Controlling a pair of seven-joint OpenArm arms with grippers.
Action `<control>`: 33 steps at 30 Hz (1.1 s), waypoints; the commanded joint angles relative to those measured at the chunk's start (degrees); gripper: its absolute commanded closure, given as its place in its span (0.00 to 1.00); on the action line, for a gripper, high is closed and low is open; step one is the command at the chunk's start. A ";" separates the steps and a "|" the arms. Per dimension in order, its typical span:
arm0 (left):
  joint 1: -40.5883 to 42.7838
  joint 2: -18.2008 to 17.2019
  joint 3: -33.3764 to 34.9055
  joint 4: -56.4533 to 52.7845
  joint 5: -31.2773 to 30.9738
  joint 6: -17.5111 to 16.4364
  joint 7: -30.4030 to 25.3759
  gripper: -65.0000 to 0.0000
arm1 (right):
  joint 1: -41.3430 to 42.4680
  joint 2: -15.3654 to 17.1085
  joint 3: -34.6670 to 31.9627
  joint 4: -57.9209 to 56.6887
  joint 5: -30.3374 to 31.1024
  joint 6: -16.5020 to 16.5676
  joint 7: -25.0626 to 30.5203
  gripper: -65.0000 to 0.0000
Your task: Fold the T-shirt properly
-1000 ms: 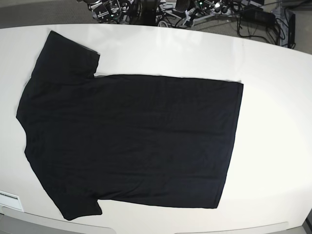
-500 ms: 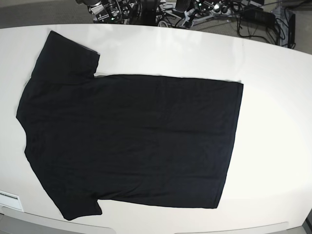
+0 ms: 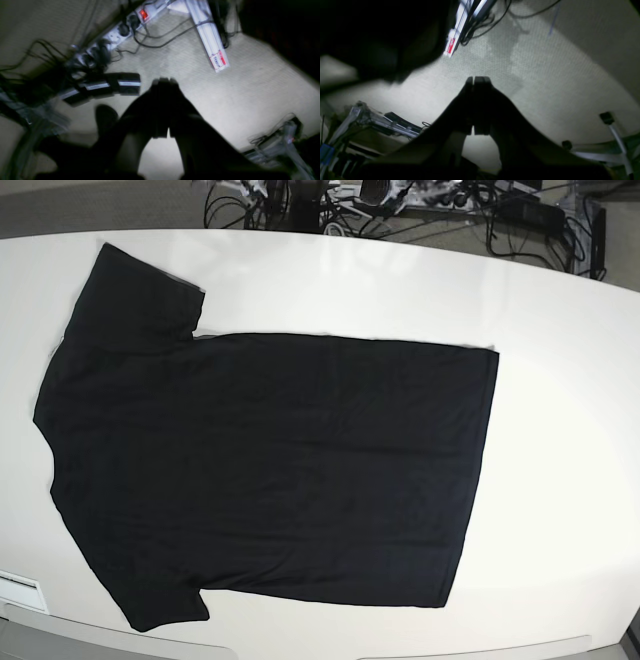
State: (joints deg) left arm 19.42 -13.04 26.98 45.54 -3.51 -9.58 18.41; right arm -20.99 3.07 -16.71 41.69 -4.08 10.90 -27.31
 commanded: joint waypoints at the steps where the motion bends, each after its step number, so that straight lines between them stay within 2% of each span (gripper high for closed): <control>1: 1.75 -1.51 0.00 3.52 -1.29 -0.28 -0.28 1.00 | -1.88 0.28 0.11 2.97 0.42 0.07 -0.24 1.00; 8: 16.72 -12.81 0.00 26.71 -1.90 -0.22 3.45 1.00 | -17.94 1.86 0.11 22.80 0.68 0.02 -4.39 1.00; 11: 22.29 -17.90 -0.09 36.79 -0.46 1.75 5.75 1.00 | -24.22 3.06 0.13 32.39 0.63 -0.26 -7.65 1.00; 15: 29.07 -24.04 -1.07 48.54 3.54 5.62 7.69 1.00 | -32.70 6.99 0.22 45.59 0.59 -5.31 -8.57 1.00; 19: 35.93 -28.96 -5.73 58.75 5.99 6.03 9.62 1.00 | -41.42 11.39 0.26 59.36 -1.38 -10.45 -10.36 1.00; 22: 40.63 -30.99 -11.50 65.42 6.10 6.01 10.43 1.00 | -47.25 13.60 0.66 68.17 -6.95 -15.56 -11.19 1.00; 24: 43.23 -31.61 -15.76 69.53 6.10 5.97 10.40 1.00 | -50.49 14.95 1.66 73.13 -9.64 -17.53 -11.56 1.00; 27: 45.94 -31.91 -22.49 74.90 6.10 5.49 10.36 1.00 | -54.01 15.82 4.52 80.32 -11.74 -19.02 -11.56 1.00; 33: 46.40 -31.91 -33.55 82.23 6.10 4.48 9.88 1.00 | -54.01 15.82 13.29 92.89 -12.46 -21.46 -11.37 1.00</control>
State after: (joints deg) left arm 65.21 -44.60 -6.35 126.69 2.39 -5.37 29.06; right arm -73.69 18.70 -3.55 134.06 -16.10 -9.91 -38.54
